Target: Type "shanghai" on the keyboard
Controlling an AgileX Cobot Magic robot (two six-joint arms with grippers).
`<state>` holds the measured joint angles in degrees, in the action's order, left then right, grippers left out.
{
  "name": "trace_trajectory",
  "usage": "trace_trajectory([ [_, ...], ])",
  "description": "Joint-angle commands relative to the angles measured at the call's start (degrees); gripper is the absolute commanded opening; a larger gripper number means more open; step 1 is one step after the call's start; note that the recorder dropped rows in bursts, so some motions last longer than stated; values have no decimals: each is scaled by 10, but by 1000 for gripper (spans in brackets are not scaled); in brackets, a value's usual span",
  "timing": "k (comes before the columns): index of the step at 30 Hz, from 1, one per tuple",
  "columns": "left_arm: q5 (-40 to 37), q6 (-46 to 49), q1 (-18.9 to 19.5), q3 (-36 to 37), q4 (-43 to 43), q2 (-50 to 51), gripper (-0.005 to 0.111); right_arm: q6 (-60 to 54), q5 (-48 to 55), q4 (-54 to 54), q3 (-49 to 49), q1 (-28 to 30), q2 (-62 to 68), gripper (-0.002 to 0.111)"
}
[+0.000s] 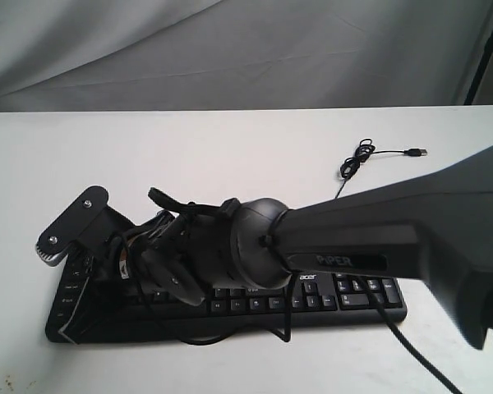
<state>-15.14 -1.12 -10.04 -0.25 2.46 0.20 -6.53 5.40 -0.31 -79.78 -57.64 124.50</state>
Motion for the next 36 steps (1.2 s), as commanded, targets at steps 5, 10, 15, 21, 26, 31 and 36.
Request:
trace_trajectory([
  [5,2,-2,-2,2,0,-2,0,-22,-2,0,-4,5,-1,0],
  [10,2,-2,-2,2,0,-2,0,-22,-6,3,-4,5,4,0],
  [15,2,-2,-2,2,0,-2,0,-22,-25,3,-4,5,12,0],
  [21,2,-2,-2,2,0,-2,0,-22,-30,3,-4,6,17,0],
  [26,2,-2,-2,2,0,-2,0,-26,-36,3,-4,10,27,0],
  [31,2,-2,-2,2,0,-2,0,-27,-37,3,-4,10,29,0],
  [36,2,-2,-2,2,0,-2,0,-29,-37,3,-4,10,29,0],
])
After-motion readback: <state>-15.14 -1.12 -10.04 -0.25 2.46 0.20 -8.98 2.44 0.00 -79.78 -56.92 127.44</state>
